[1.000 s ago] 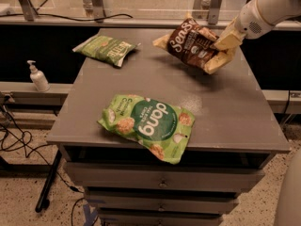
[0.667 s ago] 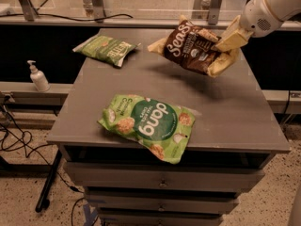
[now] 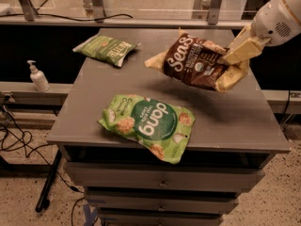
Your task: Move brown chip bag near green rice chip bag
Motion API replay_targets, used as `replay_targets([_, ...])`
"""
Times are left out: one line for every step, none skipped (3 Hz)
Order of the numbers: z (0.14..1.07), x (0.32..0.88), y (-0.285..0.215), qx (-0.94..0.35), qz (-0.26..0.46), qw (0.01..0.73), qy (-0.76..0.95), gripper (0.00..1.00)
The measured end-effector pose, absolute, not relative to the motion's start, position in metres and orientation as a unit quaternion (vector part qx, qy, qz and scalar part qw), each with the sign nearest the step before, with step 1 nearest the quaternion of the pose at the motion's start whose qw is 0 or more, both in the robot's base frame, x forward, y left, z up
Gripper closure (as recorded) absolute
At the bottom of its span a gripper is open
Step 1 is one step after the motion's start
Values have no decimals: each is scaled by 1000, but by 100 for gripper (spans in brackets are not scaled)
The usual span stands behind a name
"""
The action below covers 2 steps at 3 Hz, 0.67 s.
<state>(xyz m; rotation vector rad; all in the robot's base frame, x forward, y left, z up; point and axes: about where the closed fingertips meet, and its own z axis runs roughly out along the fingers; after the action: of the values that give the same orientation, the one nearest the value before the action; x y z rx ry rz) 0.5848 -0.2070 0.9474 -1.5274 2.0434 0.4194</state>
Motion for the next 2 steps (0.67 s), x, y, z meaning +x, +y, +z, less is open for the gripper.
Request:
replay_targets([943,554,-202,-546,183,263,774,100])
replay_targets([926,526,-186,-514,210,247,794,100])
